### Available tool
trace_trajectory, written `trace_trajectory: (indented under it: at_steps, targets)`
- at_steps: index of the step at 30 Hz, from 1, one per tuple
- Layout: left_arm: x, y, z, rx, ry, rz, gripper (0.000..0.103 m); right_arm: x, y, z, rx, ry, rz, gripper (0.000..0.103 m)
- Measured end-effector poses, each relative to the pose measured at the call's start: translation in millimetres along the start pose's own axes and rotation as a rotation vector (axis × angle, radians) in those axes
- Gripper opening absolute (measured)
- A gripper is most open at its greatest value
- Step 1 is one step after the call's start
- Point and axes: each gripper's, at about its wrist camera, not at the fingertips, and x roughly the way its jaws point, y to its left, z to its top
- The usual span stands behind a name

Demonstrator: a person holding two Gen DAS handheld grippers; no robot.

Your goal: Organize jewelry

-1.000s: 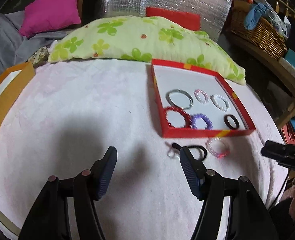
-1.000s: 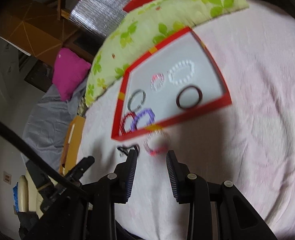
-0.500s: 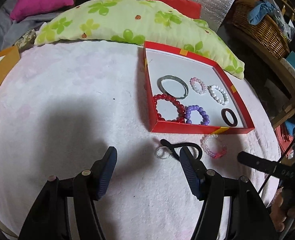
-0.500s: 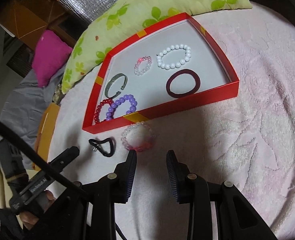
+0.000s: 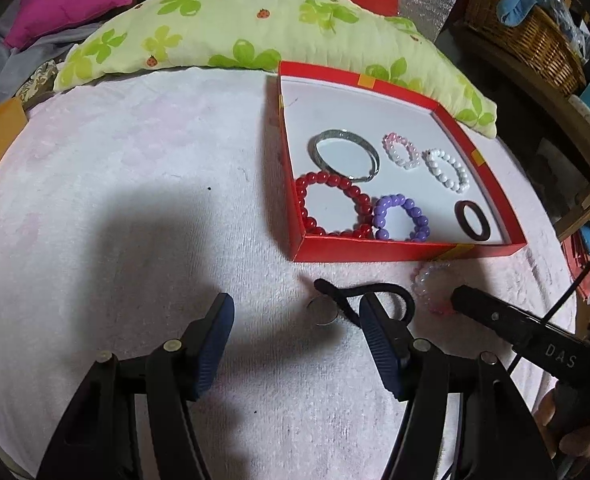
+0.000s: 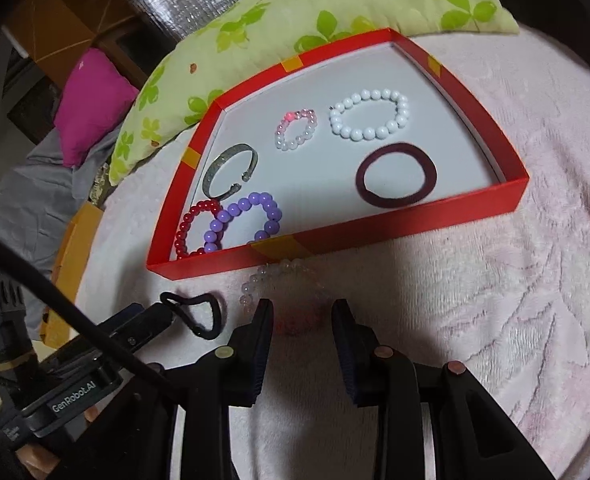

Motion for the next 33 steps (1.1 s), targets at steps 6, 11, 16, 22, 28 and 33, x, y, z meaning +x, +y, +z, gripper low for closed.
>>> trace_trajectory:
  at_steps: [6,11,16,22,28,33]
  targets:
    - [5.1,-3.9,-2.4,0.036,0.004,0.021,0.066,-1.1,3.7,-3.7,-0.049,-0.006,-0.044,0.022]
    - [5.3,-14.0,-4.1,0.104,-0.003,0.021,0.050,-5.3,-1.6,-4.4,-0.046,0.002,-0.047,0.015]
    - [4.7,-15.6,-4.4,0.121,-0.005,0.015,0.040,-11.0,-11.6,-4.9,-0.028,0.013,-0.062,0.015]
    - [3.4,-13.1,-4.4,0.120,-0.005,0.019,0.037,-19.7,-26.8,-2.8,0.016,0.012,-0.042,0.014]
    - [-1.2,-4.6,-3.0,0.070,-0.009,0.018,0.037,-22.1,-27.7,-2.1,0.045,0.017,-0.003,0.015]
    - [-8.1,0.1,-2.1,0.058,-0.025,0.014,0.037,-20.1,-14.3,-1.2,0.008,0.001,0.008,0.020]
